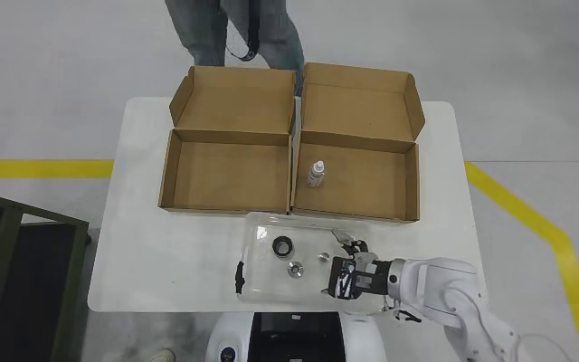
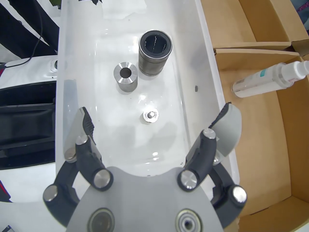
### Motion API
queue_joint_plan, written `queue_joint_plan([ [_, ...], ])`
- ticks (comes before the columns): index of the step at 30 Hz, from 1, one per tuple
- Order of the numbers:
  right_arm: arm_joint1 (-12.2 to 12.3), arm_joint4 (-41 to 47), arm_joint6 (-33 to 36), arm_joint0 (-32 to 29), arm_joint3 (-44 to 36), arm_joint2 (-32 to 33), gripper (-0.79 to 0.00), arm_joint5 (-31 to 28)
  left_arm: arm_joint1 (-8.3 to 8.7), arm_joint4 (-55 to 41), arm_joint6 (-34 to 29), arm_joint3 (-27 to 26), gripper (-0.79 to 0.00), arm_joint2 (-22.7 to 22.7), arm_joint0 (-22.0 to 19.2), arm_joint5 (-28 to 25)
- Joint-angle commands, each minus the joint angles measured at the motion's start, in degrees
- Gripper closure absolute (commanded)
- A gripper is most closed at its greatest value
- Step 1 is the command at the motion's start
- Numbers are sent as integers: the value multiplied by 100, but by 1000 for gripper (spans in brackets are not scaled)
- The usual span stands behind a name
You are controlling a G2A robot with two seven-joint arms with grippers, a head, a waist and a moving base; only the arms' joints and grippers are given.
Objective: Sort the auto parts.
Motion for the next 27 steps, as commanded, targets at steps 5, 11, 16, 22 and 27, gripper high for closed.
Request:
queue_joint_plan([
  [5, -2, -101, 34, 90, 70, -191, -600, 90, 0, 0, 0, 0, -785, 0, 0, 0],
  [11, -2, -85, 52, 187, 179, -270, -610, 218, 0, 0, 0, 0, -785, 0, 0, 0],
  [16, -1, -170, 37, 271, 296, -358, -520, 293, 0, 0, 0, 0, -785, 0, 0, 0],
  [22, -16, -307, 54, 429, 437, -565, -468, 346, 0, 0, 0, 0, -785, 0, 0, 0],
  [27, -23, -377, 79, 531, 568, -680, -391, 386, 0, 0, 0, 0, -785, 0, 0, 0],
])
